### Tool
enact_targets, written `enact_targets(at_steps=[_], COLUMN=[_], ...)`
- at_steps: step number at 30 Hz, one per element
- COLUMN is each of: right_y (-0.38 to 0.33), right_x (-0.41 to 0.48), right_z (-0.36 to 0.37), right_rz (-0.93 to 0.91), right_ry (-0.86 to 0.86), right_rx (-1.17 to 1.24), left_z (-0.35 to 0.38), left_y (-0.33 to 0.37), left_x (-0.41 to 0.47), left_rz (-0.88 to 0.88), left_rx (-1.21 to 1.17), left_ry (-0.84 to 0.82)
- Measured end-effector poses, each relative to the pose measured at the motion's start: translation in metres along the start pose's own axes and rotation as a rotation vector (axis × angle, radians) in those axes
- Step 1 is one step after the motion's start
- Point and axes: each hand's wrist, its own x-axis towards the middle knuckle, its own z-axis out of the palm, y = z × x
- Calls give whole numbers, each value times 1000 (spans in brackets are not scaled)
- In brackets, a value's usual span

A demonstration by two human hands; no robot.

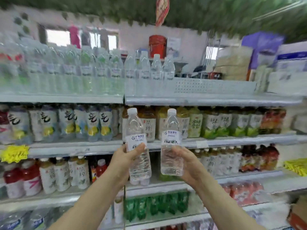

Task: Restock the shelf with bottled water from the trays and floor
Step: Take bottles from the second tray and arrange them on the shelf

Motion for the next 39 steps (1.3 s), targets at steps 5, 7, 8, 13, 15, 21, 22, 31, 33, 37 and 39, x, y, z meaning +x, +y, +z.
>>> enact_targets(at_steps=[5, 7, 8, 13, 15, 21, 22, 31, 33, 37, 39], right_y=[-83, -114, -129, -191, -203, -203, -202, -187, -183, -184, -185], right_x=[43, 66, 80, 154, 177, 252, 262, 325, 331, 334, 334], right_z=[4, 4, 3, 0, -3, -8, -8, 0, 1, 4, 5], right_rz=[-202, -250, -266, -364, -365, -412, -414, -441, -437, -437, -443], right_ry=[-61, -93, -106, -122, -147, -104, -88, -21, -14, 4, -8], right_rx=[-20, -31, -32, 19, -51, -164, -178, -220, -227, -318, -341], left_z=[23, 32, 37, 60, 68, 78, 78, 61, 56, 46, 43], left_y=[36, 48, 54, 80, 89, 102, 103, 109, 114, 123, 126], left_x=[27, 42, 47, 86, 102, 137, 142, 163, 163, 166, 166], left_rz=[106, 141, 160, 219, 233, 307, 310, 326, 326, 320, 310], left_rx=[19, 40, 47, 36, 22, 26, 18, 17, 25, 14, 1], left_ry=[-59, -92, -97, -81, -63, -11, 2, 53, 54, 29, 14])
